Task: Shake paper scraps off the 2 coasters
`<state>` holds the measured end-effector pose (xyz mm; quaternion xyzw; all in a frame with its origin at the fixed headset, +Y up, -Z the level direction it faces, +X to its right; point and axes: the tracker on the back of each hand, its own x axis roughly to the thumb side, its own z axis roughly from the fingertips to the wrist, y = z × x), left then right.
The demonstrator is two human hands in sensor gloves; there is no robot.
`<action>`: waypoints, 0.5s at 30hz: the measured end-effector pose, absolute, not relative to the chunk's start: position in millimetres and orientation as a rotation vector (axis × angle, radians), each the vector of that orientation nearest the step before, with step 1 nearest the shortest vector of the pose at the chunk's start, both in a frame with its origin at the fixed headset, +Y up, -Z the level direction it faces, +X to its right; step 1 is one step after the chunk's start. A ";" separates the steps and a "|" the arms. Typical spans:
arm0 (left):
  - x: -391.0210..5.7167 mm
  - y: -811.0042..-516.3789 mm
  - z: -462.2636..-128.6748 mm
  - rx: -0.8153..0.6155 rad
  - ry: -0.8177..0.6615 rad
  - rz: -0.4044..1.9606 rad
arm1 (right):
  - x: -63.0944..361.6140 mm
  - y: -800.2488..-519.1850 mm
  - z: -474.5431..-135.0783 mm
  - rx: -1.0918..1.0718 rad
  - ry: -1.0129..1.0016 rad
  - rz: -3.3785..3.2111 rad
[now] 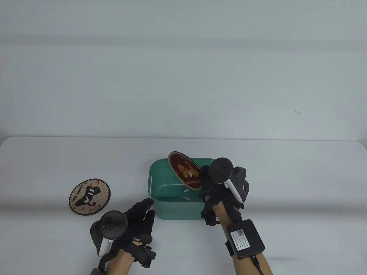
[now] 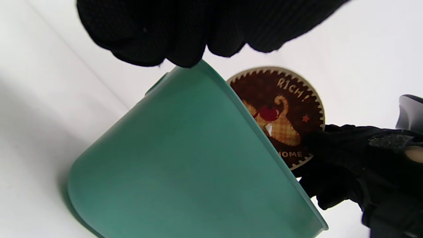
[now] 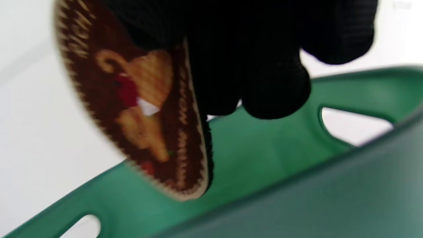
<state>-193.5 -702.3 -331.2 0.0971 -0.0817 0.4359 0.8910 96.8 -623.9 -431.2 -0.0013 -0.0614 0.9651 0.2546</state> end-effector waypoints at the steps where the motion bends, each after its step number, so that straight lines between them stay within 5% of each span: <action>1: -193.5 -702.4 -331.2 0.201 -0.170 0.905 | 97.0 -624.5 -431.4 0.000 -0.194 2.592; 15: -155.7 -646.0 -354.2 0.252 -0.253 0.832 | 88.9 -627.5 -424.4 0.106 -0.144 2.470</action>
